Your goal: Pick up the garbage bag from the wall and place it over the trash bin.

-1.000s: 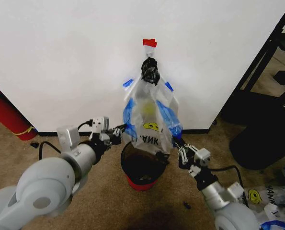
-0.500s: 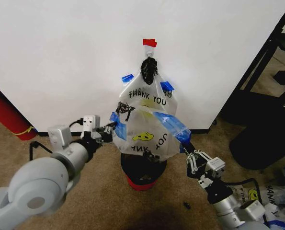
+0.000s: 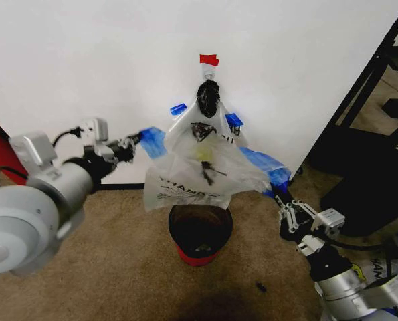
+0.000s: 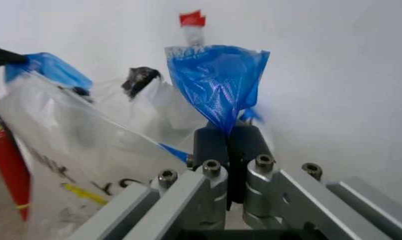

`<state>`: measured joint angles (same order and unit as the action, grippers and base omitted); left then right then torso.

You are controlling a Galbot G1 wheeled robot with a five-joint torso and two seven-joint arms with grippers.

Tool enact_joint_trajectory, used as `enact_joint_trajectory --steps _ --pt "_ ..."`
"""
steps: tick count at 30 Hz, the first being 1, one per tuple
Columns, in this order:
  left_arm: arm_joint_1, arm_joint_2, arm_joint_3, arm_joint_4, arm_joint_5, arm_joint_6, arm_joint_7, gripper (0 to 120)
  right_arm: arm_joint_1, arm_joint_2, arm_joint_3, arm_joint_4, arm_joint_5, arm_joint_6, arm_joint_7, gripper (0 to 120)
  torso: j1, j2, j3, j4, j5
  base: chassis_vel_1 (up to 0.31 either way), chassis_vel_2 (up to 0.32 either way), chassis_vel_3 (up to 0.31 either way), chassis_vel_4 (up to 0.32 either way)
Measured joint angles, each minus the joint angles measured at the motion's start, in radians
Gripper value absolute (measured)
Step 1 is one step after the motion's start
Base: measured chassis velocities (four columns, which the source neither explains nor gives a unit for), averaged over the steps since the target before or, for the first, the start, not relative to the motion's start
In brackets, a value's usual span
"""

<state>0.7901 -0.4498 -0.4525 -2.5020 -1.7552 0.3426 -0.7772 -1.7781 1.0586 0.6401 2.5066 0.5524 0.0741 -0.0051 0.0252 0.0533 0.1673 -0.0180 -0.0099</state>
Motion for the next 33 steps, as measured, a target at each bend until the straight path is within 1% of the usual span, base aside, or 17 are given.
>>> enact_joint_trajectory --steps 2,5,9,13,17,19,21,23,24,27,30,33 --pt "-0.006 0.002 -0.005 0.000 0.000 -0.008 0.021 0 0.007 -0.018 0.033 0.000 0.036 -0.006 -0.001 0 0.000 0.000 0.000 -0.0001 -0.0001 0.000 0.000 0.000 0.000" --pt "-0.007 0.001 -0.001 0.000 0.003 -0.010 0.028 0 0.012 -0.029 0.053 -0.001 0.057 -0.016 -0.001 0 0.000 0.000 0.000 0.0000 0.0000 0.000 0.000 0.000 0.000" --pt "0.013 -0.021 0.053 0.001 0.034 -0.009 0.027 0 -0.006 -0.062 0.122 -0.003 0.090 -0.035 -0.007 0 0.000 0.000 0.000 0.0000 -0.0002 0.000 0.000 0.000 0.000" --pt "0.017 -0.035 0.082 0.001 0.034 -0.007 0.017 0 -0.038 -0.079 0.167 -0.004 0.108 -0.049 -0.012 0 0.000 0.000 0.000 -0.0001 -0.0001 0.000 0.000 0.000 0.000" --pt "0.016 -0.049 0.117 0.002 0.036 -0.002 0.007 0 -0.048 -0.085 0.171 -0.004 0.126 -0.073 -0.006 0 0.000 0.000 0.000 -0.0001 0.0000 0.000 0.000 0.000 0.000" --pt "0.027 -0.074 0.145 0.002 0.052 0.000 0.000 0 -0.045 -0.073 0.124 -0.005 0.124 -0.087 0.001 0 0.000 0.000 0.000 -0.0001 -0.0001 0.000 0.000 0.000 0.000" --pt "0.064 -0.114 0.175 0.002 0.101 -0.001 -0.001 0 -0.034 -0.054 0.061 -0.005 0.106 -0.096 0.006 0 0.000 0.000 0.000 -0.0003 0.0000 0.000 0.000 0.000 0.000" --pt "0.068 -0.118 0.178 0.003 0.107 -0.001 -0.001 0 -0.033 -0.052 0.056 -0.005 0.103 -0.096 0.007 0 0.000 0.000 0.000 -0.0003 0.0000 0.000 0.000 0.000 0.000" --pt "0.111 -0.155 0.193 0.003 0.178 -0.005 0.014 0 -0.019 -0.040 0.015 -0.006 0.086 -0.094 0.008 0 0.000 0.000 0.000 -0.0001 -0.0003 0.000 0.000 0.000 0.000" --pt "0.177 -0.211 0.210 0.003 0.287 -0.017 0.047 0 0.013 -0.014 -0.057 -0.006 0.060 -0.082 0.009 0 0.000 0.000 0.000 0.0000 -0.0003 0.000 0.000 0.000 0.000" --pt "0.203 -0.237 0.218 0.003 0.332 -0.025 0.063 0 0.052 0.011 -0.114 -0.016 0.045 -0.074 0.012 0 0.000 0.000 0.000 0.0001 -0.0003 0.000 0.000 0.000 0.000" --pt "0.207 -0.242 0.222 0.003 0.340 -0.024 0.065 0 0.085 0.028 -0.154 -0.047 0.040 -0.074 0.018 0 0.000 0.000 0.000 0.0001 -0.0002 0.000 0.000 0.000 0.000"
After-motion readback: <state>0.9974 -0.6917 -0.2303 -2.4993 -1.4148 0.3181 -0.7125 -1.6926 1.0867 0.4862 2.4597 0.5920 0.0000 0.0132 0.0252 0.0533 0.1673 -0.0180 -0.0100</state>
